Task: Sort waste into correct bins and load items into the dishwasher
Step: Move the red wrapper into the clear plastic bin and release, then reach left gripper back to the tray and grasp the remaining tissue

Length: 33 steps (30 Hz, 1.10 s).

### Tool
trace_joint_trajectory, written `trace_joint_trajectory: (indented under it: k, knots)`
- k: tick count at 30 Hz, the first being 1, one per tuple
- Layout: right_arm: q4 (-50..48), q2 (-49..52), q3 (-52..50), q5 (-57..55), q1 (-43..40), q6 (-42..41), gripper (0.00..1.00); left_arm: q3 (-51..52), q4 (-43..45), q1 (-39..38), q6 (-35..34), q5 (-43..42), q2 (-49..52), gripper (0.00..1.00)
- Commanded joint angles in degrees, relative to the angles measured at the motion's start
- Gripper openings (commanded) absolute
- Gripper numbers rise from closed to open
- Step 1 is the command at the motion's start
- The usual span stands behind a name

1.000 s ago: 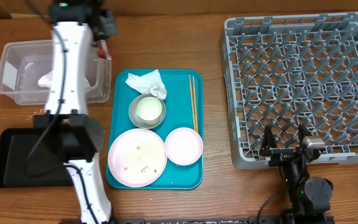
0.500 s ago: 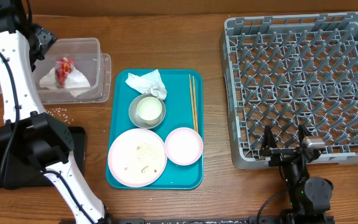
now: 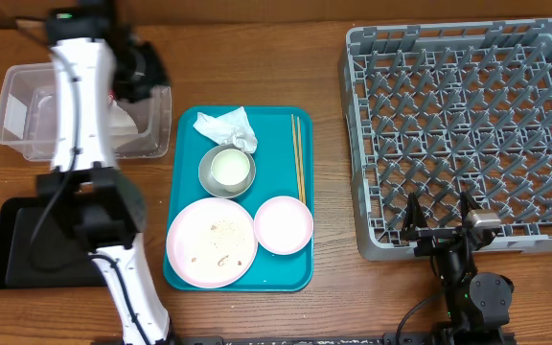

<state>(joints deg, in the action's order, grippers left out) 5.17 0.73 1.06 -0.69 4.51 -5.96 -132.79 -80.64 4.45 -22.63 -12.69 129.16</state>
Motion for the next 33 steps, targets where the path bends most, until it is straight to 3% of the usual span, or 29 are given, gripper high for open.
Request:
trace_joint_trajectory:
  k: [1,10,19,24,33]
  knots:
    - [-0.39,-0.57,-0.59,-0.55,-0.20,0.22,1.00,6.97,2.91,-5.86,-1.07,2.67,0.24,0.52]
    - [-0.39,-0.57,-0.59,-0.55,-0.20,0.22,1.00,16.90,12.72,-11.67,-8.61,7.39,0.44,0.54]
    - [-0.39,-0.57,-0.59,-0.55,-0.20,0.22,1.00,21.55,13.92,-11.61,-17.33,11.67,0.83,0.57]
    - [-0.39,-0.57,-0.59,-0.55,-0.20,0.22,1.00,25.97,17.40,-11.61,-17.31,11.82,0.85,0.63]
    - [-0.39,-0.57,-0.59,-0.55,-0.20,0.22,1.00,28.65,22.93,-11.61,-14.62,11.80,0.85,0.63]
